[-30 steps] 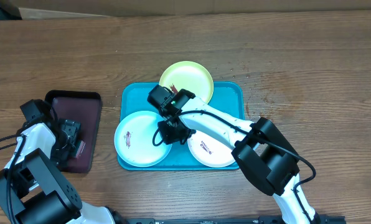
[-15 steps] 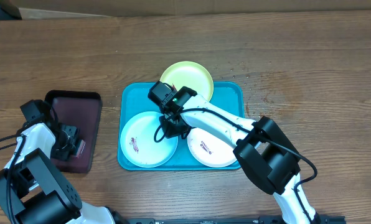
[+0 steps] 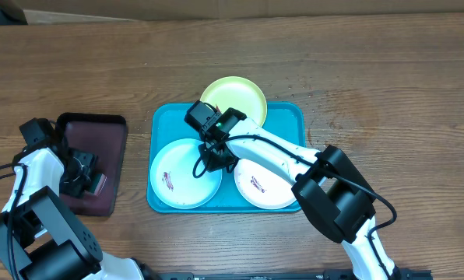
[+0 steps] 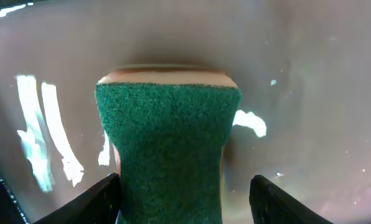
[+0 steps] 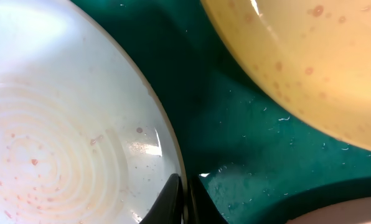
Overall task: Clean dirty plates on tray and stack at the side
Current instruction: 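Grip the light blue plate rim with the right gripper and hold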
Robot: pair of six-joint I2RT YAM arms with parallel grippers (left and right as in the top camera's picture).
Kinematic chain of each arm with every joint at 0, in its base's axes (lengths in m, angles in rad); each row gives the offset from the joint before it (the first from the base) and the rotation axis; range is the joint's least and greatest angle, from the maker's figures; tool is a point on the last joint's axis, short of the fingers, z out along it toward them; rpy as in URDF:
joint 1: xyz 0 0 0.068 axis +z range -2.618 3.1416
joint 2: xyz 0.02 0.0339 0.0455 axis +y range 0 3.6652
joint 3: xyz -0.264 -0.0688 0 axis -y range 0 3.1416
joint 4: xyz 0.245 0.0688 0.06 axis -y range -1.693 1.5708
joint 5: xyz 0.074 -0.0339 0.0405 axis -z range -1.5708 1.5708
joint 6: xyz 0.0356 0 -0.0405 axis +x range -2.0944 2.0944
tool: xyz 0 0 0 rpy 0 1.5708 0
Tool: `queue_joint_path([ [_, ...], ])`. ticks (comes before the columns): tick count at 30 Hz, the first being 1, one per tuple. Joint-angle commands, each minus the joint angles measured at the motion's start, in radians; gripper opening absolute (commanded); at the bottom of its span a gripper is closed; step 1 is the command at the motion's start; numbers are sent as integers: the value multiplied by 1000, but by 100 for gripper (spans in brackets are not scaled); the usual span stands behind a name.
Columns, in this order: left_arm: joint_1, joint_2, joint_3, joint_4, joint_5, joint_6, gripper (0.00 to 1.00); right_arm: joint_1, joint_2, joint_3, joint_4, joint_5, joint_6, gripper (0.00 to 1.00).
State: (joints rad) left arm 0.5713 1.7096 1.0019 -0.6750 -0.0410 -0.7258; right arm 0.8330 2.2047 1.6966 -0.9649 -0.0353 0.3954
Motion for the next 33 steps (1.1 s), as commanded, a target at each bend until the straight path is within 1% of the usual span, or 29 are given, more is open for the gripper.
queue_joint_path([
  [1, 5, 11, 22, -10, 5, 16, 68, -4, 18, 13, 1, 34, 2, 4],
  [4, 5, 13, 21, -16, 5, 16, 69, -4, 18, 13, 2, 34, 2, 4],
  [7, 5, 21, 14, -21, 2, 16, 73, -4, 18, 13, 2, 34, 1, 4],
  [9, 5, 27, 8, -19, -25, 16, 73, -4, 18, 13, 1, 34, 1, 4],
  [11, 5, 35, 8, -13, -55, 16, 73, -4, 18, 13, -3, 34, 2, 4],
  [13, 5, 37, 8, -8, -55, 16, 72, -4, 18, 13, -7, 34, 2, 4],
  [18, 5, 37, 8, -4, -43, 15, 67, -4, 18, 13, -6, 34, 2, 4],
  [20, 6, 37, 8, -2, -44, 15, 59, -4, 18, 13, -7, 34, 2, 4],
  [22, 6, 37, 8, -2, -48, 16, 48, -4, 18, 13, -9, 34, 2, 4],
  [23, 6, 37, 8, -1, -48, 16, 39, -4, 18, 13, -10, 34, 2, 4],
  [24, 6, 37, 8, -1, -48, 15, 33, -4, 18, 13, -10, 34, 2, 4],
  [25, 6, 37, 8, 0, -49, 15, 22, -4, 18, 13, -10, 34, 4, 4],
  [26, 6, 37, 8, 0, -53, 15, 9, -4, 18, 13, -9, 34, 20, 4],
  [27, 6, 37, 8, -1, -52, 16, 4, -4, 18, 13, -6, 33, 28, 4],
  [30, 6, 35, 19, -23, -29, 16, 4, -4, 18, 13, -6, 34, 28, 4],
  [33, 6, 28, 77, -94, -6, 16, 4, -4, 18, 13, -6, 34, 27, 4],
])
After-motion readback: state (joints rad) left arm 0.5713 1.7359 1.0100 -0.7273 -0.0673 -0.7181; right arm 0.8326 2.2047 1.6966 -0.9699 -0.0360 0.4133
